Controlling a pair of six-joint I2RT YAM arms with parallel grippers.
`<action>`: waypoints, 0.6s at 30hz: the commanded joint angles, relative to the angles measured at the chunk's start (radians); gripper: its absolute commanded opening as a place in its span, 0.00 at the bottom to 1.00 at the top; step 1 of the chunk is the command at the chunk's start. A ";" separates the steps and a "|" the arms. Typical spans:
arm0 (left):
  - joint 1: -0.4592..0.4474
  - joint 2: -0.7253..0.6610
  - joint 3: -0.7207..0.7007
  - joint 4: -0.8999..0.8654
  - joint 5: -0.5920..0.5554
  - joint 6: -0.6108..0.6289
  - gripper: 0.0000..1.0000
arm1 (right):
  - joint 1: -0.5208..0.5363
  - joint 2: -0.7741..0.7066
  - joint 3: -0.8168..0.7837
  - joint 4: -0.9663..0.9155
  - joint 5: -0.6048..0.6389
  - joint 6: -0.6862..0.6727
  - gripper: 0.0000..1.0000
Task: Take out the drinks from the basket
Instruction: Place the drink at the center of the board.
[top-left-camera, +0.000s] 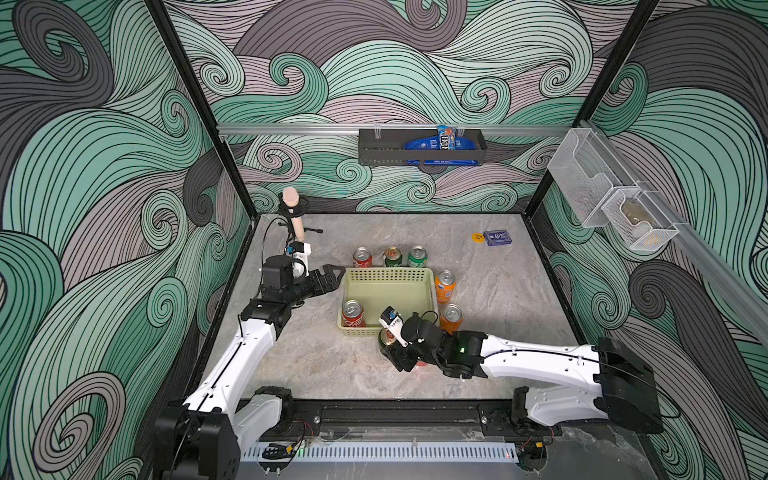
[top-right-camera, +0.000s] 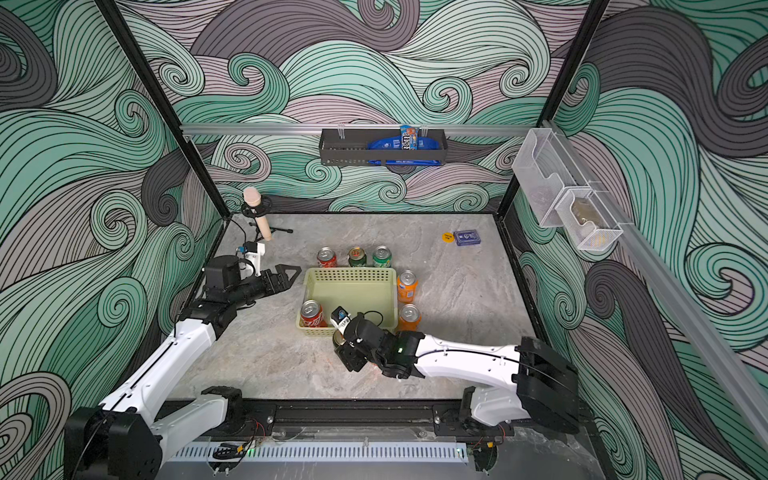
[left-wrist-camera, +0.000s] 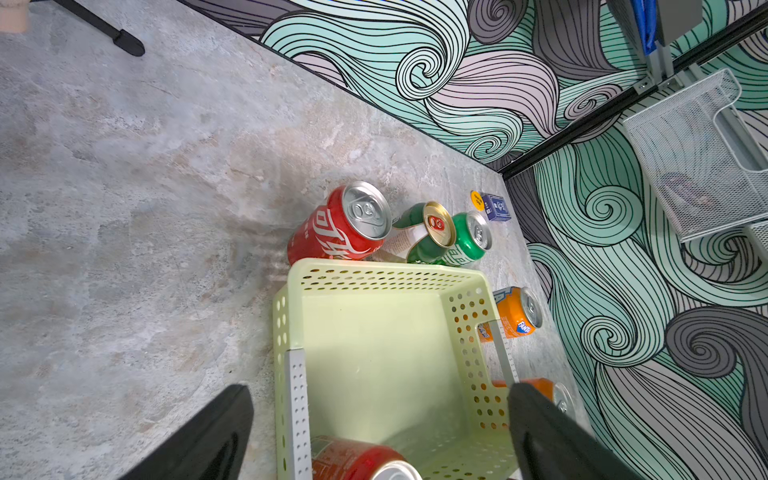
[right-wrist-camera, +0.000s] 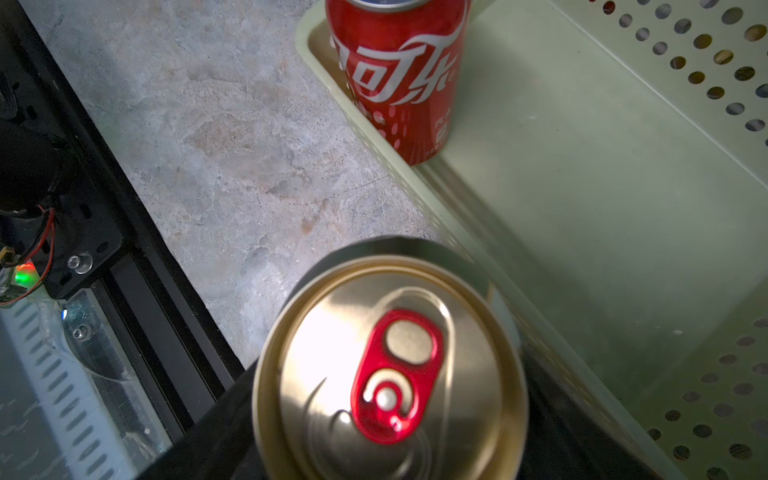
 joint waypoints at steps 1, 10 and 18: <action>-0.004 -0.008 0.001 0.003 0.002 0.004 0.98 | 0.008 0.012 0.013 0.005 0.022 0.014 0.58; -0.004 -0.019 0.000 0.004 0.006 0.002 0.98 | 0.018 0.003 0.034 -0.041 0.036 0.011 0.59; -0.004 -0.033 -0.003 0.007 0.010 0.001 0.98 | 0.036 0.017 0.049 -0.094 0.045 0.031 0.59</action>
